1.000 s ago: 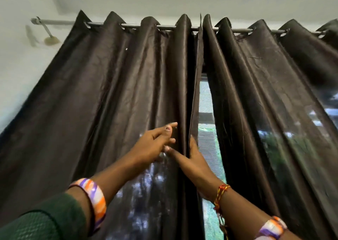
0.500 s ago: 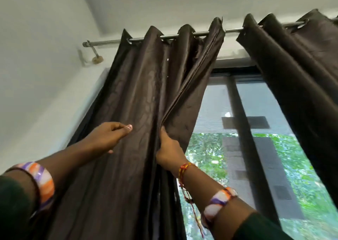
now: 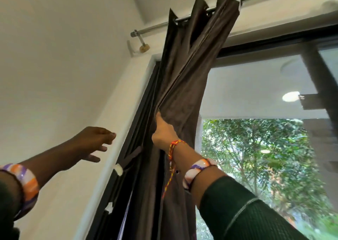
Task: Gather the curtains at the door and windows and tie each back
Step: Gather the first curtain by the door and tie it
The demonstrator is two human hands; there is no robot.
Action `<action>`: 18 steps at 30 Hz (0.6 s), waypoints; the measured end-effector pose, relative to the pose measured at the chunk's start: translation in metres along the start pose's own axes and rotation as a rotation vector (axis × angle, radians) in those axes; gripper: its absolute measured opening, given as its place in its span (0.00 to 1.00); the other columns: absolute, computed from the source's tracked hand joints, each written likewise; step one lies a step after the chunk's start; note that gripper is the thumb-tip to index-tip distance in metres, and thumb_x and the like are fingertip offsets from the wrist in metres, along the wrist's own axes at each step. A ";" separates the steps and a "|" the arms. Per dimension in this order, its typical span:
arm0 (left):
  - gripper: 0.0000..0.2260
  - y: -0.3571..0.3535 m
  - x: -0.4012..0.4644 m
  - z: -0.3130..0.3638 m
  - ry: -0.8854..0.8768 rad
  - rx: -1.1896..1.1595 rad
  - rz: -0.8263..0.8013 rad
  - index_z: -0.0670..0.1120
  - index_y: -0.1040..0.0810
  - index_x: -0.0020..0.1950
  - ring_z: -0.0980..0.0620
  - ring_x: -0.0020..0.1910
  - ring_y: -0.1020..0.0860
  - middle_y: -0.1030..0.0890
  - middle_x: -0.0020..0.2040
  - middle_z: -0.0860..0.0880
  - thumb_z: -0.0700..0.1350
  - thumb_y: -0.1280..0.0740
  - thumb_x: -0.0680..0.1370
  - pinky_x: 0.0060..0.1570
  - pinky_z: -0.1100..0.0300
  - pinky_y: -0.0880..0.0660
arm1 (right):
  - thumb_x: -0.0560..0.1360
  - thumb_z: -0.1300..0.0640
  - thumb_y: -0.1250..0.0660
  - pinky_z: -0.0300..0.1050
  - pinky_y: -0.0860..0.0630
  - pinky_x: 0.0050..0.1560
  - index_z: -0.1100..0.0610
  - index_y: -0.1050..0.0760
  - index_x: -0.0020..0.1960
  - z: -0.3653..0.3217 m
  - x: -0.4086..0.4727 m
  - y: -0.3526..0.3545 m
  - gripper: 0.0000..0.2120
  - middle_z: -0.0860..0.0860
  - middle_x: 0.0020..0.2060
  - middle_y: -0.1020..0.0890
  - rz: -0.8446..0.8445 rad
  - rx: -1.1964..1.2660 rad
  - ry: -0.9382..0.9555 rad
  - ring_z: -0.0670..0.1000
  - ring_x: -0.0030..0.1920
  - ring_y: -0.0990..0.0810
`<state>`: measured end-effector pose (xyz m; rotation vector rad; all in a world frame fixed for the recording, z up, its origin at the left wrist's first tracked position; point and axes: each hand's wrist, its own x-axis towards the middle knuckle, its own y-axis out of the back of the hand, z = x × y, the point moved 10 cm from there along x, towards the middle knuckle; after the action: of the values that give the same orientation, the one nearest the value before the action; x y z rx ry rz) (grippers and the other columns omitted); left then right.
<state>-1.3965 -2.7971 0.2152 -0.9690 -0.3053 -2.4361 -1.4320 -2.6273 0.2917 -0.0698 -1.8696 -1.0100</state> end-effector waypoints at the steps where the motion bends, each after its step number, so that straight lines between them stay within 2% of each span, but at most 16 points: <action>1: 0.04 0.001 -0.001 -0.005 0.010 0.030 -0.006 0.46 0.22 0.47 0.49 0.47 0.24 0.22 0.48 0.47 0.44 0.36 0.77 0.39 0.57 0.26 | 0.74 0.68 0.44 0.49 0.32 0.67 0.50 0.56 0.77 0.002 0.001 0.001 0.37 0.65 0.66 0.30 0.017 0.014 0.003 0.63 0.65 0.29; 3: 0.04 -0.002 -0.002 -0.011 0.021 0.070 -0.026 0.47 0.21 0.43 0.51 0.43 0.23 0.21 0.46 0.47 0.41 0.35 0.76 0.39 0.57 0.25 | 0.73 0.68 0.43 0.48 0.31 0.66 0.49 0.54 0.77 0.014 -0.002 0.007 0.38 0.64 0.66 0.29 0.064 0.034 0.015 0.62 0.65 0.28; 6: 0.04 -0.021 -0.004 -0.005 -0.014 0.071 -0.087 0.44 0.20 0.45 0.49 0.39 0.22 0.19 0.44 0.43 0.38 0.34 0.75 0.38 0.56 0.22 | 0.73 0.67 0.43 0.51 0.31 0.65 0.47 0.55 0.77 0.045 -0.022 0.024 0.39 0.64 0.64 0.27 0.145 0.003 -0.004 0.64 0.64 0.27; 11: 0.05 -0.099 -0.011 0.005 -0.039 0.082 -0.319 0.42 0.21 0.50 0.47 0.37 0.23 0.22 0.41 0.42 0.38 0.35 0.76 0.32 0.61 0.20 | 0.72 0.67 0.43 0.53 0.29 0.59 0.42 0.59 0.76 0.105 -0.057 0.049 0.42 0.66 0.60 0.25 0.262 -0.041 -0.093 0.66 0.58 0.25; 13: 0.06 -0.127 -0.004 0.001 -0.047 0.134 -0.318 0.41 0.21 0.52 0.47 0.36 0.22 0.22 0.41 0.43 0.38 0.35 0.76 0.39 0.56 0.20 | 0.73 0.65 0.41 0.55 0.28 0.58 0.41 0.62 0.75 0.125 -0.064 0.056 0.43 0.65 0.58 0.24 0.286 -0.065 -0.098 0.66 0.58 0.25; 15: 0.10 -0.150 0.007 -0.006 -0.059 0.224 -0.268 0.38 0.21 0.55 0.45 0.41 0.20 0.20 0.44 0.41 0.42 0.33 0.76 0.48 0.52 0.22 | 0.73 0.62 0.38 0.55 0.28 0.56 0.42 0.66 0.75 0.144 -0.072 0.057 0.45 0.63 0.57 0.23 0.278 -0.111 -0.103 0.64 0.57 0.24; 16: 0.14 -0.157 0.014 -0.011 -0.064 0.299 -0.226 0.38 0.21 0.55 0.44 0.46 0.20 0.19 0.48 0.39 0.46 0.32 0.75 0.51 0.52 0.23 | 0.74 0.61 0.37 0.54 0.28 0.54 0.43 0.67 0.74 0.152 -0.076 0.056 0.46 0.62 0.58 0.23 0.273 -0.144 -0.110 0.63 0.57 0.24; 18: 0.31 -0.172 0.024 -0.026 -0.025 0.445 -0.159 0.39 0.27 0.64 0.42 0.60 0.25 0.24 0.59 0.36 0.60 0.32 0.71 0.60 0.51 0.28 | 0.75 0.57 0.36 0.51 0.30 0.50 0.45 0.69 0.74 0.170 -0.084 0.059 0.45 0.59 0.59 0.23 0.284 -0.203 -0.116 0.62 0.58 0.24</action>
<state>-1.5166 -2.6690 0.2095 -0.7996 -0.9186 -2.3428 -1.4840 -2.4456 0.2319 -0.5093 -1.7916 -1.0093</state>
